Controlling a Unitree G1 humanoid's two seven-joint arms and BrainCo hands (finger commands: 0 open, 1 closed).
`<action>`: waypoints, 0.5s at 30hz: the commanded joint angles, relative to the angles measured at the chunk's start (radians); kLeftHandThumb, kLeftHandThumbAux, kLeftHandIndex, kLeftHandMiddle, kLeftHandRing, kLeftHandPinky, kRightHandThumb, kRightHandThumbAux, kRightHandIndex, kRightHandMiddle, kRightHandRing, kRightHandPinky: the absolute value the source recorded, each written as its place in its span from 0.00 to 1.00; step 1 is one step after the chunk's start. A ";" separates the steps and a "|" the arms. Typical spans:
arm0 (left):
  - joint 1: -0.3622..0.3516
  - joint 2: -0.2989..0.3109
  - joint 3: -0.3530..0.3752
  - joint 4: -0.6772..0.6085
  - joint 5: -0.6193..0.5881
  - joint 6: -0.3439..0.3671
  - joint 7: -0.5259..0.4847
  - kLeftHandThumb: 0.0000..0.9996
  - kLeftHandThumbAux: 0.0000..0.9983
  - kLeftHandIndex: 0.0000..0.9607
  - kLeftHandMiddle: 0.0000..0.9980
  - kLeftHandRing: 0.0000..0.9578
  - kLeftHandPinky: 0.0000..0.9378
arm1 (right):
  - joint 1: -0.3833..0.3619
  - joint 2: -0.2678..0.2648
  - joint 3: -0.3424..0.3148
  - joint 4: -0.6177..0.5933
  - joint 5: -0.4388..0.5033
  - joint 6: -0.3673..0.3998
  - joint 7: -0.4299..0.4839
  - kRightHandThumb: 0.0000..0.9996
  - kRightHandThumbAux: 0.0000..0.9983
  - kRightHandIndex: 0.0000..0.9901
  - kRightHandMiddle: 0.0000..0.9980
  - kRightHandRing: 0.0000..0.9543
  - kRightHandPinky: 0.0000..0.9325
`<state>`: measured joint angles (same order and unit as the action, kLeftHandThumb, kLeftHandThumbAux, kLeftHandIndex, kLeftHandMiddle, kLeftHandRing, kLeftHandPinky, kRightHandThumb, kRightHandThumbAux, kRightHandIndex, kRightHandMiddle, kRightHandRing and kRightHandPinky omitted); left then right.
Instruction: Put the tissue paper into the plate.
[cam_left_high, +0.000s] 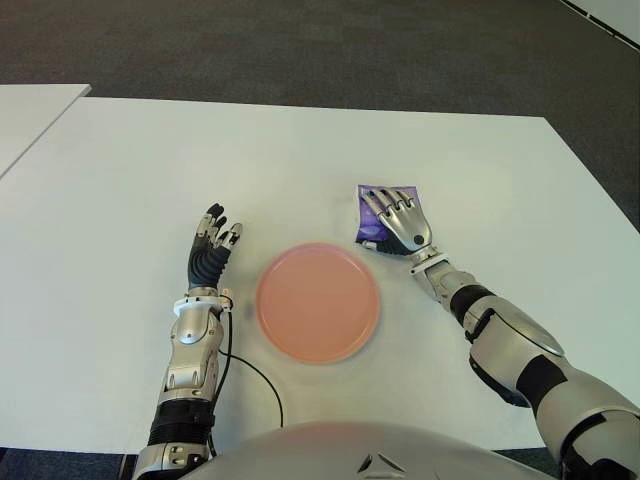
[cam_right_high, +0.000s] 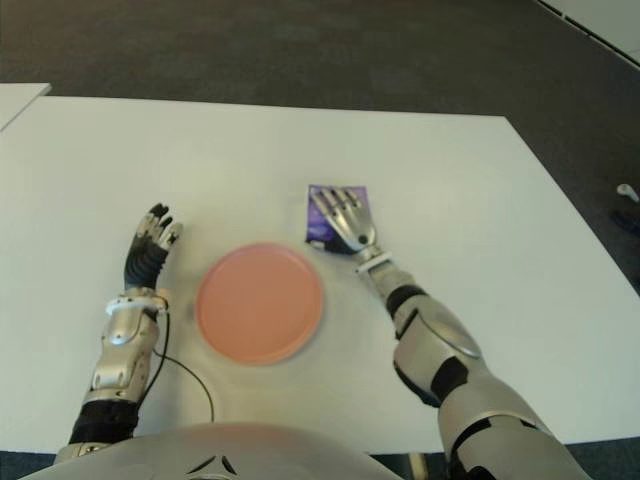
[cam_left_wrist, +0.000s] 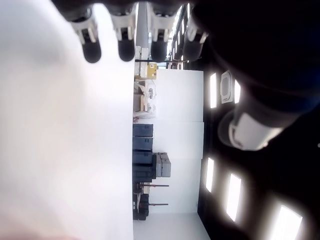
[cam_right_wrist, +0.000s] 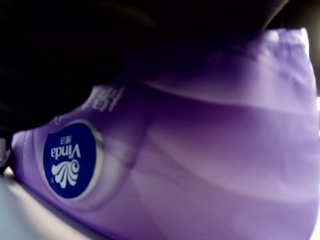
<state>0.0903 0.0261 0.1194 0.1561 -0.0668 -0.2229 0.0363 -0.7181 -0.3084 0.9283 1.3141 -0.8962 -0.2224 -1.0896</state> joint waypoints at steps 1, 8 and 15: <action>0.003 0.005 0.007 0.008 0.012 0.019 0.009 0.00 0.56 0.00 0.00 0.00 0.00 | 0.168 0.046 0.009 0.048 -0.011 -0.107 0.119 0.80 0.68 0.37 0.47 0.58 0.63; 0.008 0.000 0.010 0.000 0.007 0.020 0.011 0.00 0.58 0.00 0.00 0.00 0.00 | 0.190 0.074 -0.019 0.056 0.009 -0.112 0.116 0.84 0.68 0.39 0.53 0.80 0.87; 0.005 -0.005 0.014 -0.002 0.002 0.026 0.009 0.00 0.58 0.00 0.01 0.00 0.00 | 0.198 0.091 -0.064 0.051 0.048 -0.146 0.117 0.85 0.68 0.40 0.54 0.90 0.92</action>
<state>0.0903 0.0258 0.1327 0.1559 -0.0663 -0.2212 0.0363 -0.7158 -0.2756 0.8391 1.3047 -0.8236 -0.3072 -1.0897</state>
